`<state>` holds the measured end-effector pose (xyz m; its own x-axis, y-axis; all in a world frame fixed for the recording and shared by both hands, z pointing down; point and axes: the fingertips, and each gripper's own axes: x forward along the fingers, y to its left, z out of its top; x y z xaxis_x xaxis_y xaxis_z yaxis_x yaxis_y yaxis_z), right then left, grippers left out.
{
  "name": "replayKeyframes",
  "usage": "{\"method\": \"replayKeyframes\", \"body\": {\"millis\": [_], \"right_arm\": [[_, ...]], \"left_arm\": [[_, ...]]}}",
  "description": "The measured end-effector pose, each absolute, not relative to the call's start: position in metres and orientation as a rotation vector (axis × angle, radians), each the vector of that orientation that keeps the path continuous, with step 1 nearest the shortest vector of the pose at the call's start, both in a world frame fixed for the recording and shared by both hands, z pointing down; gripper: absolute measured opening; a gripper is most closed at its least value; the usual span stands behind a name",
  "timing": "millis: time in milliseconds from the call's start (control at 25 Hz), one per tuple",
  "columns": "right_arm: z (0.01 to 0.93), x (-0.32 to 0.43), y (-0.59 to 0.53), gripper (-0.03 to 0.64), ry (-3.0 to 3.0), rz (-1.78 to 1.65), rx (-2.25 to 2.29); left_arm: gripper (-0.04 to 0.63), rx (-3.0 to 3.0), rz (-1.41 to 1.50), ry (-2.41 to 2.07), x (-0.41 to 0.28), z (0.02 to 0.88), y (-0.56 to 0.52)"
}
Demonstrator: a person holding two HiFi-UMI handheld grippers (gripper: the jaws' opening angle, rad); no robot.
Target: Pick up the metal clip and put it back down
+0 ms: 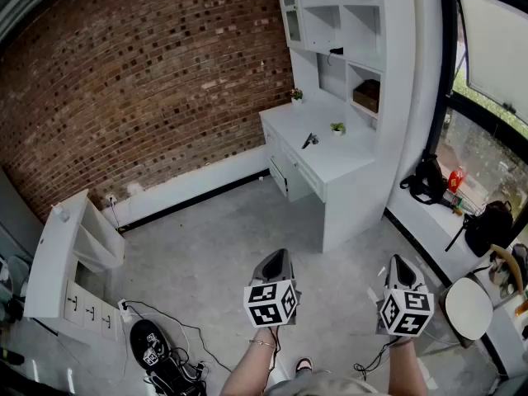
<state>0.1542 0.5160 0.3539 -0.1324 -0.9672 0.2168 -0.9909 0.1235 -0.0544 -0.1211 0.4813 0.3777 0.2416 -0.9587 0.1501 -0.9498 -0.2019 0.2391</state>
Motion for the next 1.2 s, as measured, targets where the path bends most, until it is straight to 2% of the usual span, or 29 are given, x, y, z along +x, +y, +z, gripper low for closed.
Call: {"method": "replayKeyframes", "body": {"millis": [1080, 1160, 1200], "right_arm": [[0.377, 0.163, 0.530, 0.002, -2.215, 0.403, 2.039], [0.379, 0.162, 0.530, 0.002, -2.205, 0.408, 2.048], [0.380, 0.162, 0.529, 0.002, -2.201, 0.409, 2.052]], "left_arm": [[0.016, 2.278, 0.026, -1.712, -0.123, 0.384, 0.488], [0.036, 2.281, 0.031, -1.704, -0.126, 0.385, 0.487], [0.067, 2.282, 0.036, -1.701, -0.128, 0.386, 0.486]]}}
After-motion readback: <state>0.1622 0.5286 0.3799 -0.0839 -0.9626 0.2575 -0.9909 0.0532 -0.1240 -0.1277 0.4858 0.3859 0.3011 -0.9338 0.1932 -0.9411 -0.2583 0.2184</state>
